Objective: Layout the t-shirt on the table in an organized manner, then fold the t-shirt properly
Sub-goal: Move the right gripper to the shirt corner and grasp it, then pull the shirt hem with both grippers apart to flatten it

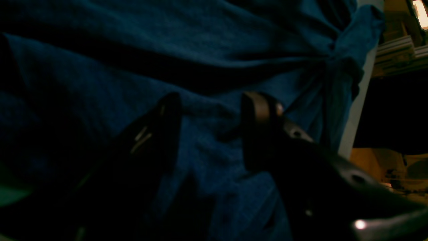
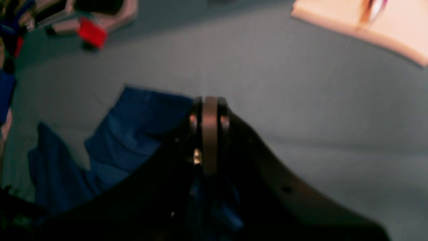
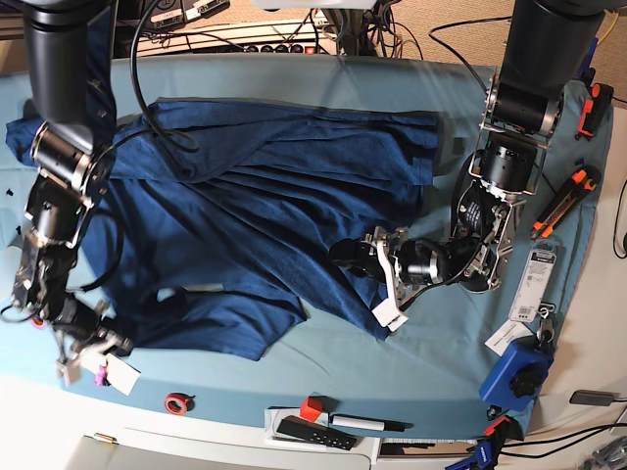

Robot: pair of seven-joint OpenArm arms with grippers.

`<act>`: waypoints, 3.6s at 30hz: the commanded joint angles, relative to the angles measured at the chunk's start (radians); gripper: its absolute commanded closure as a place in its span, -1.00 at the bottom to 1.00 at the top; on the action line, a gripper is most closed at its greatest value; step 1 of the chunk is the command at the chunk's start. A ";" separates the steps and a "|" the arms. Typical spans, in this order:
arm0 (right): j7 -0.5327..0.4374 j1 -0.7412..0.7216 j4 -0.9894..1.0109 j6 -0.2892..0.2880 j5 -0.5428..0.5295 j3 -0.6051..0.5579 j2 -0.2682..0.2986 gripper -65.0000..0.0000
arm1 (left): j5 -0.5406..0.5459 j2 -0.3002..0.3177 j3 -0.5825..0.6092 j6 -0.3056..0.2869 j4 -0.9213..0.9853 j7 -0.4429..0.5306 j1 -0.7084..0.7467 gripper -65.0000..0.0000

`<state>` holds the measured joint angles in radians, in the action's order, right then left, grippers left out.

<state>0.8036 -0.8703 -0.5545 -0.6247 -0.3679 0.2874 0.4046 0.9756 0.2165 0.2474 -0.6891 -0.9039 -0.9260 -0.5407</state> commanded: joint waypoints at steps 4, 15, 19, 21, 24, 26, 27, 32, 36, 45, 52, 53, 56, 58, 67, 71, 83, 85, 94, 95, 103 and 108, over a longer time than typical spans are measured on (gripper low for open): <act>-0.060 -0.092 -0.016 -0.006 -0.003 0.002 0.026 1.00 | 0.022 0.002 -0.004 -0.009 -0.017 0.017 -0.032 0.10; -0.069 -0.138 -0.016 0.135 0.127 0.002 0.049 1.00 | 0.018 0.003 -0.004 -0.009 -0.017 0.016 -0.032 0.10; -0.069 -0.138 -0.016 0.209 0.200 0.002 0.076 1.00 | 0.019 0.002 -0.004 -0.009 -0.017 0.017 -0.025 0.10; -0.069 -0.138 -0.016 0.223 0.212 0.002 0.093 1.00 | 0.019 0.002 -0.004 -0.009 -0.017 0.018 -0.016 0.10; -0.070 -0.138 -0.016 0.235 0.212 0.002 0.116 1.00 | 0.019 0.002 -0.004 -0.009 -0.017 0.023 0.001 0.10; -0.069 -0.138 -0.016 0.237 0.212 0.002 0.127 1.00 | 0.019 0.002 -0.004 -0.009 -0.017 0.031 0.006 0.10; -0.069 -0.138 -0.016 0.237 0.212 0.002 0.130 1.00 | 0.019 0.002 -0.004 -0.009 -0.017 0.037 0.006 0.10; -0.056 -0.138 -0.016 0.236 0.207 0.002 0.128 1.00 | -0.016 0.002 -0.004 -0.009 -0.017 0.074 -0.009 0.10; -0.056 -0.138 -0.016 0.236 0.208 0.002 0.122 0.71 | -0.130 0.000 -0.004 -0.009 -0.017 0.145 -0.010 0.10; -0.056 -0.138 -0.016 0.236 0.208 0.002 0.119 0.35 | -0.399 -0.003 -0.004 0.069 -0.017 0.299 -0.019 0.10; -0.051 -0.135 -0.016 0.236 0.203 0.002 0.119 0.35 | -0.401 -0.003 -0.004 0.069 -0.017 0.295 -0.024 0.10; -0.042 -0.132 -0.016 0.233 0.191 0.002 0.119 0.35 | -0.400 -0.003 -0.004 0.069 -0.017 0.292 -0.024 0.12; -0.014 -0.107 -0.016 0.162 0.108 0.002 0.119 0.35 | -0.396 -0.004 -0.004 0.064 -0.017 0.282 -0.018 0.29; -0.003 -0.073 -0.016 0.119 0.043 0.002 0.116 0.35 | -0.388 -0.004 -0.004 0.064 -0.017 0.277 -0.010 0.44; 0.039 0.122 -0.016 -0.039 -0.195 0.002 0.088 0.35 | -0.388 -0.005 -0.004 0.056 -0.018 0.281 -0.008 1.00; 0.035 0.184 -0.016 -0.044 -0.217 0.002 0.087 0.35 | -0.389 0.004 -0.004 0.057 -0.018 0.280 -0.008 1.00; -0.036 0.216 -0.016 0.085 -0.087 0.002 0.089 0.35 | -0.305 0.130 -0.004 0.057 -0.018 0.202 0.003 1.00; -0.042 0.216 -0.016 0.112 -0.065 0.002 0.089 0.35 | -0.269 0.140 -0.004 0.056 -0.018 0.166 0.004 1.00; -0.034 0.217 -0.016 0.129 -0.058 0.002 0.088 0.35 | -0.124 0.149 -0.004 0.024 -0.018 0.180 -0.011 -0.03; -0.033 0.217 -0.016 0.129 -0.057 0.002 0.089 0.35 | -0.141 0.149 -0.004 0.040 -0.018 0.211 -0.016 -0.02; -0.033 0.217 -0.016 0.128 -0.058 0.002 0.082 0.35 | -0.380 0.097 -0.004 0.221 -0.014 0.370 -0.099 0.08; -0.031 0.217 -0.016 0.128 -0.053 0.002 0.057 0.35 | -0.418 0.026 -0.004 0.310 0.018 0.369 -0.171 0.12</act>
<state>0.7666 -0.6270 -0.5571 -0.4965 -0.4229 0.2878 0.4538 0.5491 0.2340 0.2485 -0.3794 -0.8730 -0.5785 -0.6731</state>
